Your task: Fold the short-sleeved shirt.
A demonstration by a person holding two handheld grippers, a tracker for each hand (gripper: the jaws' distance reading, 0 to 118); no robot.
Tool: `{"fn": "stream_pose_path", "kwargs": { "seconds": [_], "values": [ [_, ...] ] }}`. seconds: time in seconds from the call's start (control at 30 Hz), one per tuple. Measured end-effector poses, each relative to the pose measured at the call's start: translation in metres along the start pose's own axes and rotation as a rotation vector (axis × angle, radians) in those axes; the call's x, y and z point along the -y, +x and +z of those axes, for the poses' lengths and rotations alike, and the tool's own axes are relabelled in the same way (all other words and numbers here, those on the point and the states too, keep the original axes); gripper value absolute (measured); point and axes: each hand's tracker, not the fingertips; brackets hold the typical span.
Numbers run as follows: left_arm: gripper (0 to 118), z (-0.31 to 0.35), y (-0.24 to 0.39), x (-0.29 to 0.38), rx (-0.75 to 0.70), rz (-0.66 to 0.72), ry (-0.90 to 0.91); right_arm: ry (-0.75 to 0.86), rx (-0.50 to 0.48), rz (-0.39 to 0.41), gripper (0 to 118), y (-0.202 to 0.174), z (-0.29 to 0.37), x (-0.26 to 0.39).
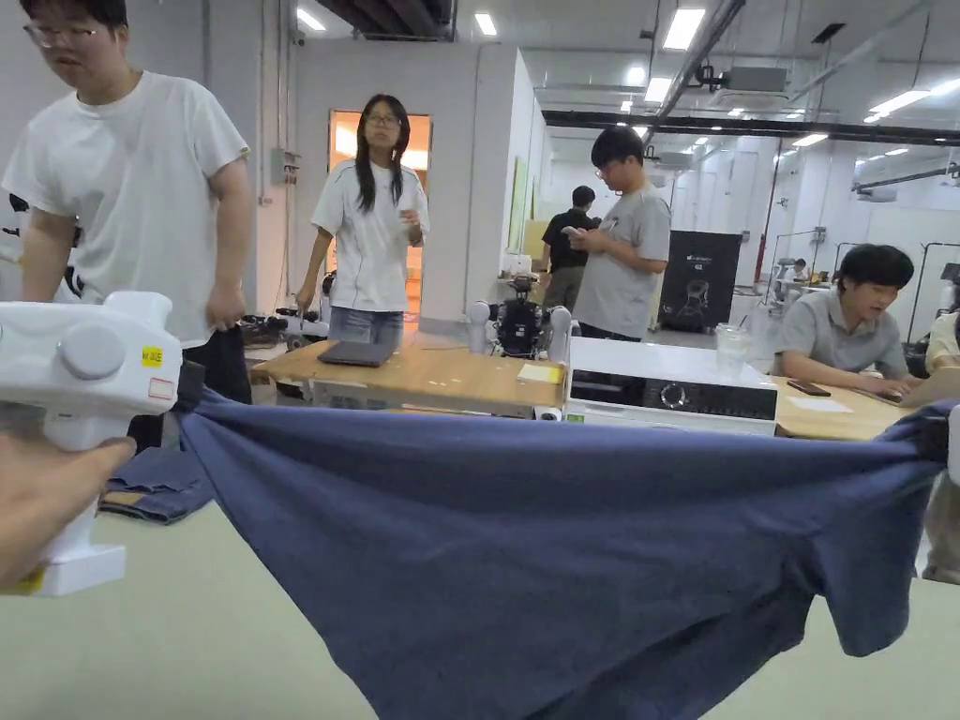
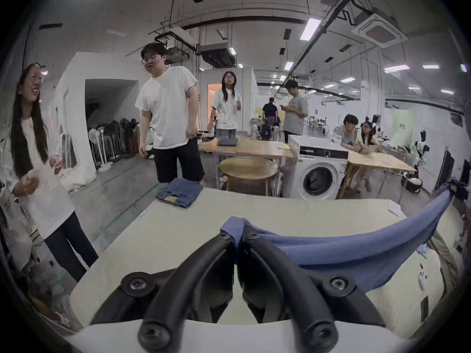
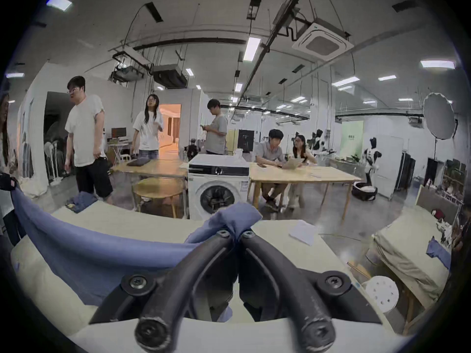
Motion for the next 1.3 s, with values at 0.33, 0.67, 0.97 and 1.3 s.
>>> {"fn": "stream_pose_path", "kwargs": {
  "seconds": [0.33,0.67,0.97,1.3],
  "values": [
    [0,-0.015,0.013,0.003,-0.02,-0.022,0.025,0.052,0.03,0.036,0,-0.004,-0.005,-0.001],
    [0,-0.006,0.011,0.137,0.036,-0.009,-0.088,-0.107,0.03,0.067,0,0.009,0.03,0.129],
    [0,0.05,0.003,0.25,0.066,-0.001,-0.178,-0.247,0.024,0.06,0,0.021,0.099,0.238],
    [0,0.08,-0.006,0.341,0.057,0.02,-0.311,-0.363,0.028,0.078,0,0.023,0.136,0.313]
  ]
}}
